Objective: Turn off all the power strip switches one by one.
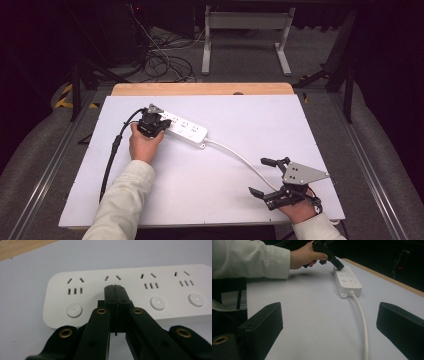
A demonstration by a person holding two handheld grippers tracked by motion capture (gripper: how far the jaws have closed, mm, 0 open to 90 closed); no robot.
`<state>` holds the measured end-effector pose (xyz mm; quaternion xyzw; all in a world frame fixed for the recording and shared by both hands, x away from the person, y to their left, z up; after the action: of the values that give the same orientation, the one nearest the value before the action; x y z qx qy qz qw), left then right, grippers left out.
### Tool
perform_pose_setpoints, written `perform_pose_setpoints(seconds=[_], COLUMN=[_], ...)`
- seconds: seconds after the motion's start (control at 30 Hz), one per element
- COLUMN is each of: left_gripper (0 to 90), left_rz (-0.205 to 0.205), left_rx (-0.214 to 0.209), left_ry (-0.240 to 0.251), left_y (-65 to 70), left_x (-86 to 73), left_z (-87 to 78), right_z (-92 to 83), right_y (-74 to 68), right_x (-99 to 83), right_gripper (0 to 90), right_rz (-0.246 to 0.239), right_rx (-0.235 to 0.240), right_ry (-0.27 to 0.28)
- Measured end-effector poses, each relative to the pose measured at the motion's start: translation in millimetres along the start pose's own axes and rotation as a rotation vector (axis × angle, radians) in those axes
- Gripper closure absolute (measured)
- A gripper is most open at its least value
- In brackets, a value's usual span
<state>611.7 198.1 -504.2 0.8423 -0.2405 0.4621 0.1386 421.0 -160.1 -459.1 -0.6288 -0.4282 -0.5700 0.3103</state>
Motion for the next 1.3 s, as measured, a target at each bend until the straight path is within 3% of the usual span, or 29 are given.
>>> perform_pose_setpoints(seconds=[0.07, 0.2, 0.27, 0.37, 0.53, 0.57, 0.73, 0.87, 0.9, 0.97, 1.03, 1.13, 1.17, 1.3], left_gripper=[90.0, 90.0, 90.0, 90.0, 90.0, 90.0, 90.0, 90.0, 90.0, 90.0, 90.0, 90.0, 90.0, 90.0], left_rz=[0.027, 0.033, 0.075, 0.038, 0.048, 0.015, 0.014, -0.03, -0.009, -0.01, 0.078, 0.102, 0.078, 0.061], left_rx=[0.009, -0.013, 0.012, -0.014, 0.005, -0.008, 0.0, -0.02, -0.004, 0.005, 0.055, 0.064, 0.049, 0.019], left_ry=[0.0, -0.001, -0.008, 0.001, 0.003, 0.006, 0.007, 0.006, 0.006, 0.003, -0.015, -0.013, 0.002, 0.046], left_y=[1.2, 7.0, 9.7, 7.5, 8.2, 7.7, 7.3, 3.6, 5.6, 7.3, 10.0, 9.3, 8.7, 7.0], left_x=[0.7, 0.2, 1.0, 0.0, 0.3, 0.2, 0.7, -0.5, 0.3, 0.7, 5.4, 7.3, 9.1, 17.4], left_z=[0.1, 0.3, 0.8, 0.6, 1.2, 1.9, 2.6, 2.9, 2.8, 2.9, -0.5, -5.2, -8.4, -21.4], right_z=[0.5, 0.2, 0.5, 0.4, -0.2, 0.0, 0.2, 0.3, -0.3, -0.8, -1.0, -0.3, -0.1, 0.4], right_y=[-0.3, -0.4, -0.3, -1.2, -0.8, -1.1, -1.4, -2.2, -2.5, -1.7, -1.5, -0.8, -0.4, -1.1], right_x=[-0.3, 0.0, -0.3, -0.1, -0.4, -0.4, -0.2, 0.0, 0.2, 0.0, 0.5, 0.3, 0.1, 0.3], right_gripper=[7.2, 7.2, 7.2, 7.2, 7.2, 7.2, 7.2, 7.2, 7.2, 7.2, 7.2, 7.2, 7.2, 7.2], right_rz=[0.0, 0.0, 0.001, -0.004, 0.002, -0.002, -0.002, -0.002, -0.004, -0.004, -0.001, -0.001, -0.002, -0.003], right_rx=[0.001, -0.002, 0.0, 0.002, 0.003, 0.004, 0.006, 0.006, 0.007, 0.004, 0.002, 0.003, 0.001, 0.003], right_ry=[-0.005, -0.002, -0.006, -0.003, -0.003, -0.004, -0.002, -0.003, -0.001, -0.004, 0.001, 0.001, -0.001, 0.001])
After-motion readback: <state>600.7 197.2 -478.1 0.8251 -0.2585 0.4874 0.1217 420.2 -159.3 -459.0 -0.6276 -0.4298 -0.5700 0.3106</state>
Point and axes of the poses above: each handheld gripper's, and its own axes: z roughly forward along the jaws, x roughly out of its top, y roughly to its right, the point moved 6 cm from there along z, roughly forward along the jaws, and after that the axes turned 9 degrees about y, right-handed, at the moved point
